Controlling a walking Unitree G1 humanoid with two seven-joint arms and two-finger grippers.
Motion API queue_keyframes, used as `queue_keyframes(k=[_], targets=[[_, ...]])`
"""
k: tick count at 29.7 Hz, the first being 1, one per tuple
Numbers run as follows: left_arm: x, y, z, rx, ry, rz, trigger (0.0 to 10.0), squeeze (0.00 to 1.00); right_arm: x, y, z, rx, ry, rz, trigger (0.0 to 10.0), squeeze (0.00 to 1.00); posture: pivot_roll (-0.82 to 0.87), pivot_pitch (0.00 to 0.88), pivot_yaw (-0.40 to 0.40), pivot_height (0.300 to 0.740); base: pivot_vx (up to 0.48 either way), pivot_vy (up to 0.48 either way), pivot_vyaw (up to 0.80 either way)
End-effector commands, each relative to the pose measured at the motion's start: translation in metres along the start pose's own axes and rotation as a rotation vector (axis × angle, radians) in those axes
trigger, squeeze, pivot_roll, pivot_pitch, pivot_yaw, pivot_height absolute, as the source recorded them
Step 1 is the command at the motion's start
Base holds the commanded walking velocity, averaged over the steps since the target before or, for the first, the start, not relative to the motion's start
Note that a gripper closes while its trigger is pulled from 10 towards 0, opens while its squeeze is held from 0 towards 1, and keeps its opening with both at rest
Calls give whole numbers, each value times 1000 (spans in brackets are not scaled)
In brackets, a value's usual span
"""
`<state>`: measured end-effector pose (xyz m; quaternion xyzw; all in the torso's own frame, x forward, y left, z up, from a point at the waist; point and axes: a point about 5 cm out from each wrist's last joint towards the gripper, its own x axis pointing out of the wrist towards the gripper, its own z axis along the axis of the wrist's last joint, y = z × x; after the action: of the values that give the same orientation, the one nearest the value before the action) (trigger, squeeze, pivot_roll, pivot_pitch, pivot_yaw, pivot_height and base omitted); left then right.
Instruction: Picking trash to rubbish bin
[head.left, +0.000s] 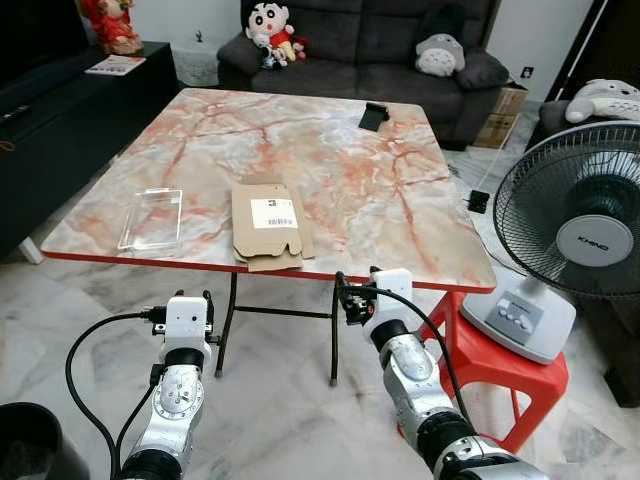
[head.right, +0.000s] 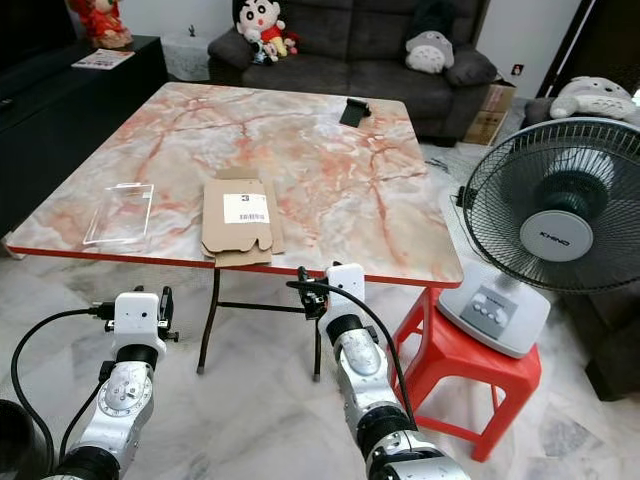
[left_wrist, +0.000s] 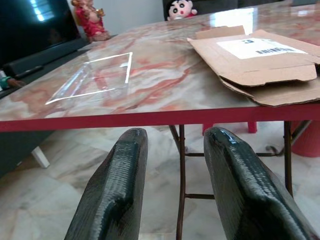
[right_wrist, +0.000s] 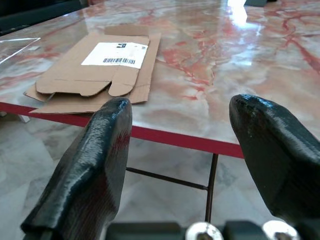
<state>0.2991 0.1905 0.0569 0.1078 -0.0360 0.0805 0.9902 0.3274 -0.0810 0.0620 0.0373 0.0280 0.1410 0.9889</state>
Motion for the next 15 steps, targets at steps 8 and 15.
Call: queue_keyframes(k=[8,15], targets=[[3,-3,5,36,-20,-31,10000,0,1,-1,1,7,-3,-4,10000,0,-10,0,-57,740,0,0,-800],[3,-4,5,30,-22,-37,10000,0,1,0,2,7,-4,-4,10000,0,-10,0,-57,740,0,0,-800]])
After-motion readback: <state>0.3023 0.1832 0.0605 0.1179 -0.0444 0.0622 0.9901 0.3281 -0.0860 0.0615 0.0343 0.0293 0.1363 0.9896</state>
